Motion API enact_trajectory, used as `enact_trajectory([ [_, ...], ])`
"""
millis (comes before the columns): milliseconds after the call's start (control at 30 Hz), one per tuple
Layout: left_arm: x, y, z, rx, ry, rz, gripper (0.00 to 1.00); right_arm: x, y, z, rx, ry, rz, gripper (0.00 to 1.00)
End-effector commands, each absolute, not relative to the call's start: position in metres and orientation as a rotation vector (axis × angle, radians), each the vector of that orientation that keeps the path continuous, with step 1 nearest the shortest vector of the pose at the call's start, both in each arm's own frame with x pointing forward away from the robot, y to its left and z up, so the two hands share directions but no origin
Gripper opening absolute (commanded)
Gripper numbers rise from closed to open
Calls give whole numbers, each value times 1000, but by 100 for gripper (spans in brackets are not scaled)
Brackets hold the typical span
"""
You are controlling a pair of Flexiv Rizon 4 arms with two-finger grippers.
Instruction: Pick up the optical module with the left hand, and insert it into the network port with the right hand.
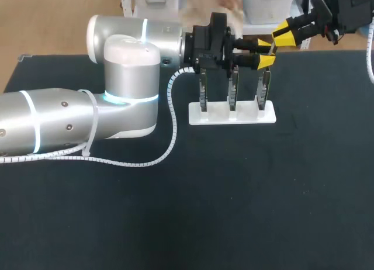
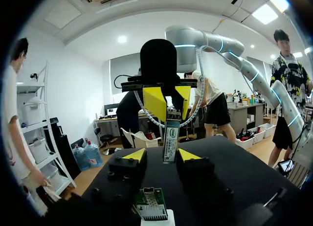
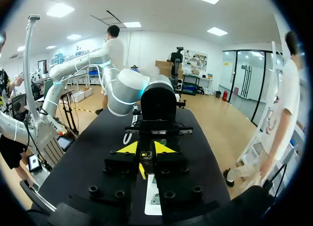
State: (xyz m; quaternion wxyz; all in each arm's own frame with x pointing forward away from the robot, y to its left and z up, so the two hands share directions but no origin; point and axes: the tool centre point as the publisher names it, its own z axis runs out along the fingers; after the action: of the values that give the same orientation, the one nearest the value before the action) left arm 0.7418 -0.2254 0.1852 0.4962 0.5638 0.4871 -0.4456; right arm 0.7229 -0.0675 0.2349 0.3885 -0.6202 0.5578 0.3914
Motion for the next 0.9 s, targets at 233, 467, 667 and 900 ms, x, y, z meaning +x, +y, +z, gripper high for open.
enact_trajectory([
  [233,741,-225,184,1362,1177,-1076,100,722,-68,235,-1576,1417,994,0],
  [467,741,-225,184,1362,1177,-1076,100,722,-68,235,-1576,1417,994,0],
  [667,741,-225,184,1362,1177,-1076,100,722,-68,235,-1576,1417,994,0],
  [900,744,-227,193,1457,1200,-1038,100,722,-68,235,-1576,1417,994,0],
])
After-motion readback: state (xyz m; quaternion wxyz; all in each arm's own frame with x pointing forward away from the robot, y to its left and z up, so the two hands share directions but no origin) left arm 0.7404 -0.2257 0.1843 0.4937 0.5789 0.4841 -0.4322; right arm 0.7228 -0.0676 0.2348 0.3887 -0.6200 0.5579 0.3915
